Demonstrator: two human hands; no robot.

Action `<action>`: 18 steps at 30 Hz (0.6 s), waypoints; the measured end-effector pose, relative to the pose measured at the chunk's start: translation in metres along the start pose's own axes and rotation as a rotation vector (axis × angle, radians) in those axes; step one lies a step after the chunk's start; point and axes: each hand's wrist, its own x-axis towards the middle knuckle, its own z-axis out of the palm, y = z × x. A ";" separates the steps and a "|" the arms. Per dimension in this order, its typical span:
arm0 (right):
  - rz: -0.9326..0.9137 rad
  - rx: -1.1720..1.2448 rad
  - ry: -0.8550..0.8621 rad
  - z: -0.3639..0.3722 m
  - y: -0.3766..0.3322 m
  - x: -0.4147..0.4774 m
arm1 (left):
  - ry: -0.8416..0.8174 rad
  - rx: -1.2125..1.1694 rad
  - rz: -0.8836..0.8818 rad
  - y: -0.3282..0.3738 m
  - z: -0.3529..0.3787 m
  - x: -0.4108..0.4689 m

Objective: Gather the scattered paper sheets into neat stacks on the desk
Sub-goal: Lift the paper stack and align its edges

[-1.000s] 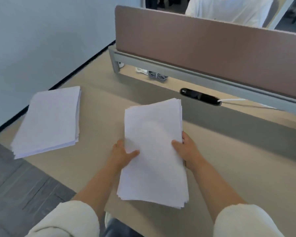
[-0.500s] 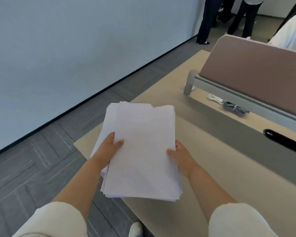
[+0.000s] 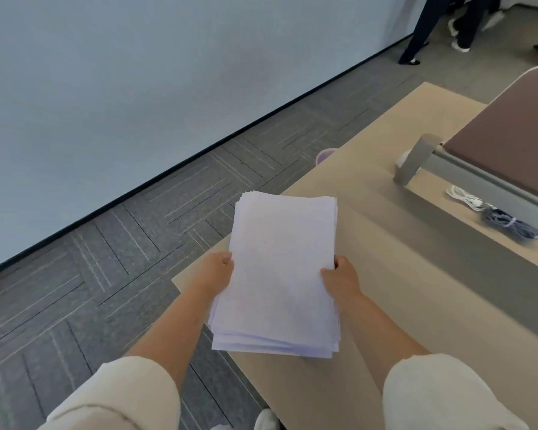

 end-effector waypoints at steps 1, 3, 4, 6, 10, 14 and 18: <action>0.018 -0.088 0.048 0.000 0.004 0.005 | -0.001 -0.005 -0.027 -0.001 0.000 0.002; 0.040 -0.146 0.093 -0.001 0.005 0.014 | 0.057 0.000 -0.099 -0.001 -0.004 0.010; 0.041 -0.121 0.072 -0.001 0.002 0.016 | 0.089 0.020 -0.118 0.000 -0.006 0.015; 0.046 -0.073 0.015 -0.001 -0.004 0.021 | 0.107 0.041 -0.151 0.005 -0.009 0.019; 0.063 -0.046 -0.059 -0.002 -0.017 0.030 | 0.007 -0.077 -0.161 0.025 -0.007 0.029; 0.025 -0.219 -0.116 0.000 -0.014 0.036 | -0.071 -0.135 -0.231 0.031 -0.005 0.037; 0.007 -0.253 -0.136 0.002 -0.013 0.037 | -0.083 -0.169 -0.258 0.027 -0.001 0.030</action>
